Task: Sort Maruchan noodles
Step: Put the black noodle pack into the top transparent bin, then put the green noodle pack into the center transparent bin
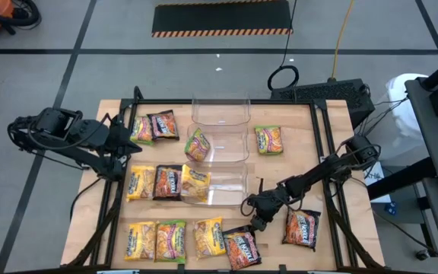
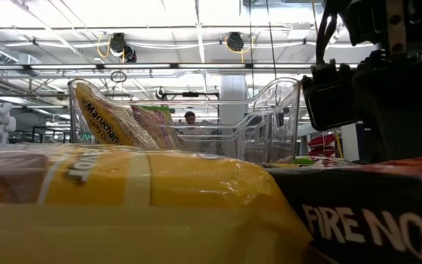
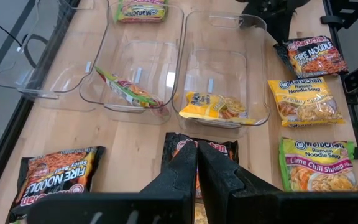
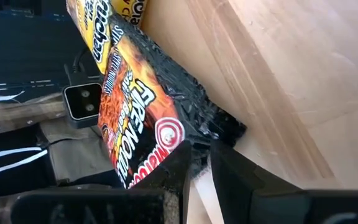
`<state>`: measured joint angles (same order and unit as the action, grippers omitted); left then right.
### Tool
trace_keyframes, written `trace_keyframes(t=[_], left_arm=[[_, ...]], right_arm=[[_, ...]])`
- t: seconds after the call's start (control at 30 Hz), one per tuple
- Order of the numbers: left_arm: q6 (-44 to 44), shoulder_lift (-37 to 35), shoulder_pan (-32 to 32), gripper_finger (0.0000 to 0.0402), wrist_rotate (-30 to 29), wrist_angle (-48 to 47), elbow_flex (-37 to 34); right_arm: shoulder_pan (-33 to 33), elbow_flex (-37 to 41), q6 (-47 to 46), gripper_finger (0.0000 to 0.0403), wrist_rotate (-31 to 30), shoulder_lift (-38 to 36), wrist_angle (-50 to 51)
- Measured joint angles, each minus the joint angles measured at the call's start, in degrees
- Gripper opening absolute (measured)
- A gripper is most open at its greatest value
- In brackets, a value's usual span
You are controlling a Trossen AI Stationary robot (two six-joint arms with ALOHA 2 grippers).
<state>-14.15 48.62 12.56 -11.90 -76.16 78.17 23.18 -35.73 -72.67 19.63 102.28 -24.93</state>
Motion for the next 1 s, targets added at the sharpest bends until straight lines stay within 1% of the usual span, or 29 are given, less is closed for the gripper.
trace_keyframes(t=[0.13, 0.27, 0.43, 0.6, 0.7, 0.77, 0.9, 1.0], left_arm=[[0.0, 0.0, 0.0, 0.0021, 0.0, 0.1, 0.0], [0.0, 0.0, 0.0, 0.0021, 0.0, 0.1, 0.0], [0.0, 0.0, 0.0, 0.0021, 0.0, 0.1, 0.0], [-0.3, 0.5, 0.0, 0.0021, -0.2, 0.2, 0.0], [-2.8, 1.4, 0.0, 0.0021, -0.2, 0.5, 0.0], [-3.0, 2.2, 0.0, 0.0021, -0.2, 1.4, 0.0], [0.7, 4.5, 0.0, 0.0021, 0.0, 4.9, 0.0], [5.0, 6.7, 0.0, 0.0021, 1.8, 7.2, 0.0]], right_arm=[[0.1, 0.0, -0.1, 0.0054, -0.1, 0.0, -0.7], [0.2, 0.0, 0.3, 0.0054, -0.1, 0.0, 0.9], [0.2, 0.0, 2.6, 0.0054, 0.2, -0.1, 1.0], [-0.6, 0.0, 6.0, 0.0054, 0.3, -1.8, -0.6], [-1.2, 0.0, 7.5, 0.0054, 0.0, -3.5, -0.6], [-1.6, 0.1, 8.8, 0.0054, -0.1, -5.0, 0.1], [-2.7, 0.3, 10.9, 0.0054, -0.5, -8.5, 1.3], [-3.2, 0.2, 12.2, 0.0054, -0.3, -11.8, 0.8]])
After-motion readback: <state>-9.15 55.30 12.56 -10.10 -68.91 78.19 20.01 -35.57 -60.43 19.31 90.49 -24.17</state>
